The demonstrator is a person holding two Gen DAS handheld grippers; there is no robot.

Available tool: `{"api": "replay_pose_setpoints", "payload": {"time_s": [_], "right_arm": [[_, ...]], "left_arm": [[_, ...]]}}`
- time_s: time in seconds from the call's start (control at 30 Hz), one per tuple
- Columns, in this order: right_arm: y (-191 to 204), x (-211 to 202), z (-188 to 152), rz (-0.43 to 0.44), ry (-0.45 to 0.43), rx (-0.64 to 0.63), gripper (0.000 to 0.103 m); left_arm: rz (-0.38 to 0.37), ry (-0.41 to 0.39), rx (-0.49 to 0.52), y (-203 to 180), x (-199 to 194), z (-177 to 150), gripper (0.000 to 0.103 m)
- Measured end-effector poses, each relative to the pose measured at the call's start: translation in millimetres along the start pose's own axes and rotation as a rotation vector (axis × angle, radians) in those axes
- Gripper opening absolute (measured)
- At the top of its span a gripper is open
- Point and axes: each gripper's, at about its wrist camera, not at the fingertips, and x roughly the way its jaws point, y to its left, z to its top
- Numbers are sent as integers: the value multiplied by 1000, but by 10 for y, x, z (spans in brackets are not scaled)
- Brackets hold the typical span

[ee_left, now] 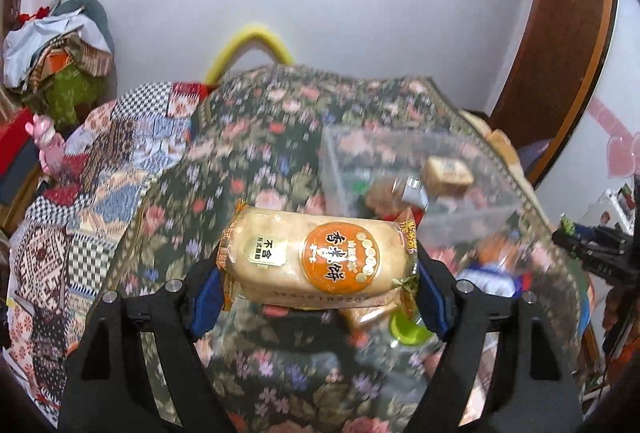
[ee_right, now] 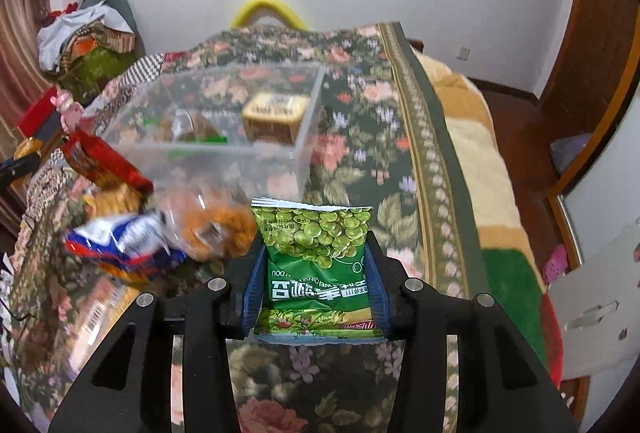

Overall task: Organize snacks
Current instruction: 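Lower both held snacks into the clear box and open both tools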

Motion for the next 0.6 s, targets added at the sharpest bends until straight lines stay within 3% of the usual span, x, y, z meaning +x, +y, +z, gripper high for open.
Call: {"api": "replay_pose_setpoints", "payload": {"time_s": [0.3,0.6], "right_arm": [[127,-92,383,29,-86,-18,41],[302,42,653,64,-106,-41,41]], "left_arm": [[-36,-44,42,-352,30,375,80],[-84,18,49,-785,463,546,80]]}}
